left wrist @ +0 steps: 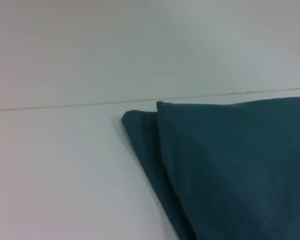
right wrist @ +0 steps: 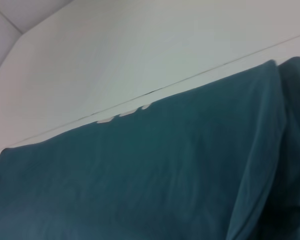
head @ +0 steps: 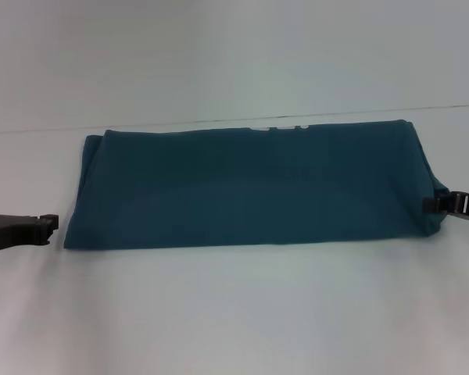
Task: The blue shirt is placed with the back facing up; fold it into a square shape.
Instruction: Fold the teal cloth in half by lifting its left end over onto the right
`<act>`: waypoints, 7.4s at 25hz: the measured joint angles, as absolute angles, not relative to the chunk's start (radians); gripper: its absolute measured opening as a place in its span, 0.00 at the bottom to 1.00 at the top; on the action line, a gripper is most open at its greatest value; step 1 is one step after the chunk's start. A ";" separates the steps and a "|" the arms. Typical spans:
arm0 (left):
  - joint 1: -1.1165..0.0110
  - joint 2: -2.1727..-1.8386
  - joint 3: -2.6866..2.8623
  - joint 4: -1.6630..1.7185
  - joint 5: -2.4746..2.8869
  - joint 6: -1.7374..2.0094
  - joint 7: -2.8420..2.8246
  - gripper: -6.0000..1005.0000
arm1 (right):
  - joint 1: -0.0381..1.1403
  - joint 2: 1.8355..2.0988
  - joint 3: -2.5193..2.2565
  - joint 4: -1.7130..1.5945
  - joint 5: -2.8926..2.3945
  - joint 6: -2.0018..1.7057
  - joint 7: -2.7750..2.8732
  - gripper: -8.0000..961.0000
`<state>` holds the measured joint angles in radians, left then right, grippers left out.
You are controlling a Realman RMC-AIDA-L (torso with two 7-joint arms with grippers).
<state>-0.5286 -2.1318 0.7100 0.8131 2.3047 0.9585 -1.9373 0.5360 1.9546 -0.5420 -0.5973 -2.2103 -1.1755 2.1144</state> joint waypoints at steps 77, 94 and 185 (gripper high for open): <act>-0.559 -2.127 0.745 0.815 2.405 1.008 -2.153 0.01 | 0.514 1.953 -0.520 -0.606 -2.210 -1.176 2.086 0.02; -0.497 -2.126 0.713 0.901 2.408 1.049 -2.153 0.01 | 0.512 1.967 -0.519 -0.598 -2.200 -1.189 2.061 0.04; -0.505 -2.084 0.501 0.885 2.488 1.402 -2.359 0.87 | 0.533 1.942 -0.456 -0.655 -2.041 -1.339 1.913 0.95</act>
<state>-0.5049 -2.0837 0.5011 0.8855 2.4879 1.4019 -2.3592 0.5327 1.9421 -0.4561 -0.6548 -2.0414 -1.3389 1.9132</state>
